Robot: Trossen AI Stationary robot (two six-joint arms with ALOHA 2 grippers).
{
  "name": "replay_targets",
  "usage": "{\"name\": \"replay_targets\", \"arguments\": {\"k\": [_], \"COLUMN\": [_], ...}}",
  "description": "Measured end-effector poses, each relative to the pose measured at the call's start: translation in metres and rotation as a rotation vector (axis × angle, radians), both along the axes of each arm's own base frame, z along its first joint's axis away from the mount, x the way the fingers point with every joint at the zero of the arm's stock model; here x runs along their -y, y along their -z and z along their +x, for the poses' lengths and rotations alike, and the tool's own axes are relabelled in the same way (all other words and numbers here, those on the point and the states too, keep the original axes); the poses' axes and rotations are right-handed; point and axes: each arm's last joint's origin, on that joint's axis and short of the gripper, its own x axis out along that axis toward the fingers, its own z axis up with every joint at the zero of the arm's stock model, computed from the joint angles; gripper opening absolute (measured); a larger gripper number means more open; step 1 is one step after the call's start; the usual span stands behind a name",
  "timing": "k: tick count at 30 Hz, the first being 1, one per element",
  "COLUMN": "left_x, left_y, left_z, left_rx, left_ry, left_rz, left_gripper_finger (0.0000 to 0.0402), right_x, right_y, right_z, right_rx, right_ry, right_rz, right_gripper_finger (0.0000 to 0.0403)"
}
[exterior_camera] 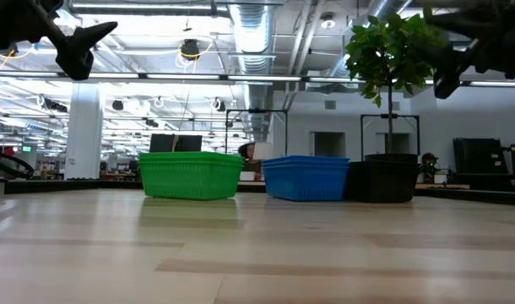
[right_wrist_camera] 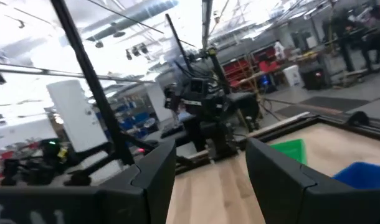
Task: Stack baskets by color
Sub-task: Return to Home Position
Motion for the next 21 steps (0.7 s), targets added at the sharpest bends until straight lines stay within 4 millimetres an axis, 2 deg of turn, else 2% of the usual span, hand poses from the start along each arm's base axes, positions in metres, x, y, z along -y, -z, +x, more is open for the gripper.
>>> {"name": "replay_targets", "arguments": {"k": [21], "left_x": [0.0], "left_y": [0.012], "left_z": [0.003], "left_rx": [-0.121], "left_ry": [-0.055], "left_rz": [0.097], "left_gripper_finger": [0.0325], "right_x": [0.001], "right_y": [0.015], "right_z": [0.003], "right_rx": [-0.145], "right_ry": [0.035], "right_rz": [-0.059], "right_gripper_finger": [0.0214]}}
